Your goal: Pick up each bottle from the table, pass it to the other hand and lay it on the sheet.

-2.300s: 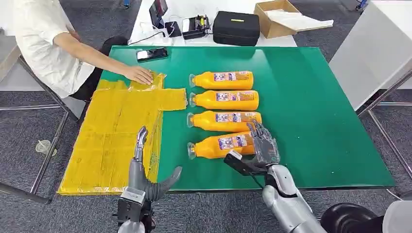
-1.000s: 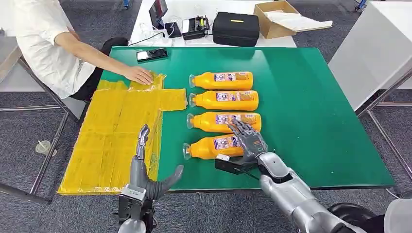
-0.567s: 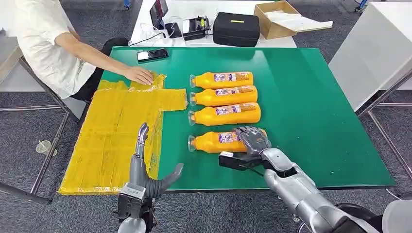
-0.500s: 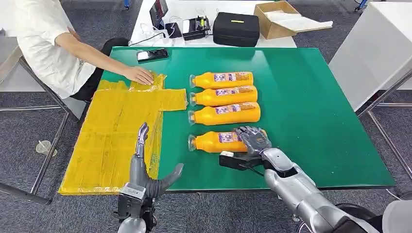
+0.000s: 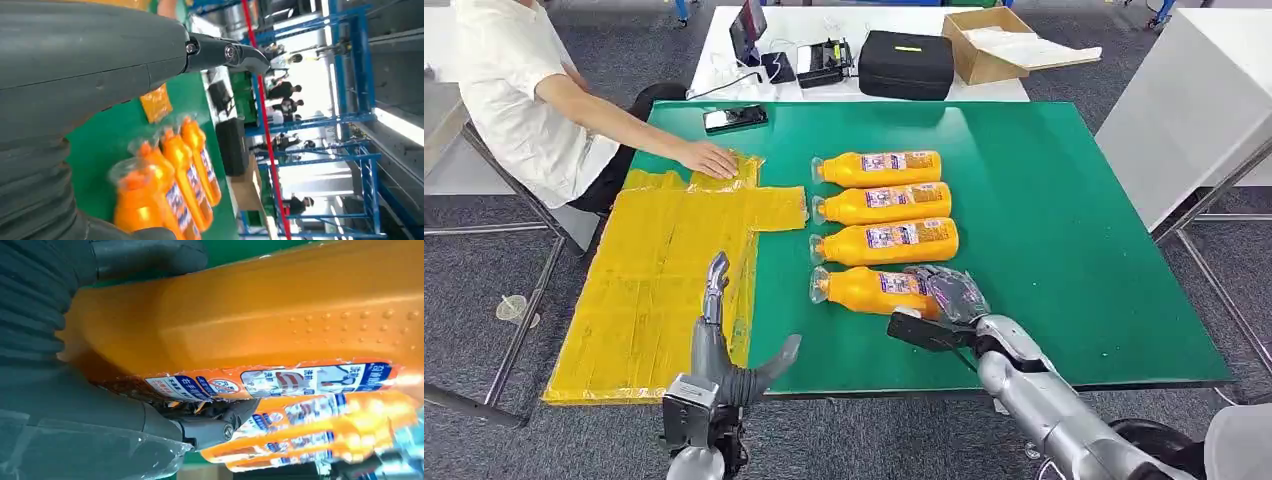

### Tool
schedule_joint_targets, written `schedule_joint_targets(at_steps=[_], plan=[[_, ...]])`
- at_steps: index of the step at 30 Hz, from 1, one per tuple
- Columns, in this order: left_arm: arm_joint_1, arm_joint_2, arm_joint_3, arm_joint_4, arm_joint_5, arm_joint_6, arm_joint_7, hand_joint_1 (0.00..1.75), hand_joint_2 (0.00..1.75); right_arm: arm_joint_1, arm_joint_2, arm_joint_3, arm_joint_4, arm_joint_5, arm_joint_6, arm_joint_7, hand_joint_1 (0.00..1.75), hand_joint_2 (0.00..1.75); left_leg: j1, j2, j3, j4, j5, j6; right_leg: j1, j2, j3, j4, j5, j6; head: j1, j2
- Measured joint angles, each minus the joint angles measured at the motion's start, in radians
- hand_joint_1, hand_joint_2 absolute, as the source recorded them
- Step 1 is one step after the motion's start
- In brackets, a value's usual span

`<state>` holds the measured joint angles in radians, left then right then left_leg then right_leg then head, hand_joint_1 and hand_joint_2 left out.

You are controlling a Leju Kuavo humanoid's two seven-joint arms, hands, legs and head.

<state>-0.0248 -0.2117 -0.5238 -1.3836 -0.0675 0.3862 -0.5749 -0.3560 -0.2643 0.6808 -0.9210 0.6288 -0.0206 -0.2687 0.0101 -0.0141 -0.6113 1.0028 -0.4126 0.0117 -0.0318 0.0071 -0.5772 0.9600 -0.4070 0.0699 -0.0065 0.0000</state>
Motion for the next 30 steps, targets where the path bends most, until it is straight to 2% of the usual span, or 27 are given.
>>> schedule_joint_targets(at_steps=[1, 6, 8, 9, 16, 21, 23, 30], plan=[[0.000, -0.001, 0.000, 0.001, 0.049, -0.028, 0.007, 0.00, 1.75, 0.020, 0.007, -0.023, -0.018, -0.046, 0.000, -0.030, 1.75, 1.75, 0.000, 0.002, 0.001, 0.000, 0.000, 0.000, 0.000, 0.001, 0.005, 0.000, 0.000, 0.000, 0.000, 0.000], [0.000, -0.002, 0.000, 0.002, 0.157, -0.093, 0.023, 0.00, 1.75, 0.114, 0.051, -0.132, -0.136, -0.200, 0.031, -0.112, 1.75, 1.75, 0.001, 0.004, -0.001, 0.000, 0.000, 0.000, 0.002, 0.002, 0.003, 0.000, 0.001, 0.000, 0.000, 0.000], [0.000, -0.002, 0.000, 0.002, 0.163, -0.097, 0.025, 0.00, 1.75, 0.137, 0.063, -0.155, -0.162, -0.205, 0.039, -0.116, 1.73, 1.75, 0.002, 0.004, -0.002, 0.000, 0.001, 0.000, 0.002, 0.002, 0.002, 0.001, 0.001, 0.000, 0.000, 0.000], [0.000, -0.002, 0.000, 0.002, 0.164, -0.097, 0.025, 0.00, 1.75, 0.146, 0.066, -0.163, -0.171, -0.205, 0.041, -0.117, 1.61, 1.75, 0.002, 0.004, -0.003, 0.000, 0.001, 0.000, 0.002, 0.002, 0.002, 0.001, 0.000, 0.000, 0.000, 0.000], [-0.001, -0.002, -0.001, 0.002, 0.219, -0.108, 0.034, 0.00, 1.75, 0.197, 0.099, -0.225, -0.225, -0.265, 0.018, -0.163, 1.75, 1.75, 0.001, 0.003, -0.008, 0.000, 0.001, 0.000, 0.001, 0.002, -0.001, 0.001, 0.000, 0.000, 0.000, 0.000], [0.001, 0.002, -0.003, 0.006, 0.302, -0.132, 0.074, 0.00, 1.75, 0.230, 0.135, -0.279, -0.305, -0.325, -0.006, -0.188, 1.66, 1.75, 0.001, 0.002, -0.010, 0.000, 0.001, 0.000, 0.001, 0.002, -0.003, 0.001, 0.000, 0.001, 0.000, 0.000], [0.001, 0.006, -0.011, 0.016, 0.341, -0.168, 0.105, 0.00, 1.75, 0.234, 0.145, -0.286, -0.336, -0.337, -0.006, -0.194, 1.71, 1.75, 0.001, 0.002, -0.011, 0.000, 0.001, 0.000, 0.001, 0.002, -0.004, 0.001, 0.000, 0.001, 0.000, 0.000], [-0.024, 0.014, -0.047, 0.084, 0.417, -0.310, 0.166, 0.00, 1.75, 0.218, 0.188, -0.263, -0.361, -0.328, 0.020, -0.230, 1.71, 1.75, 0.001, 0.003, -0.012, 0.000, 0.001, 0.000, 0.001, 0.002, -0.005, 0.001, 0.000, 0.000, 0.000, 0.000]])
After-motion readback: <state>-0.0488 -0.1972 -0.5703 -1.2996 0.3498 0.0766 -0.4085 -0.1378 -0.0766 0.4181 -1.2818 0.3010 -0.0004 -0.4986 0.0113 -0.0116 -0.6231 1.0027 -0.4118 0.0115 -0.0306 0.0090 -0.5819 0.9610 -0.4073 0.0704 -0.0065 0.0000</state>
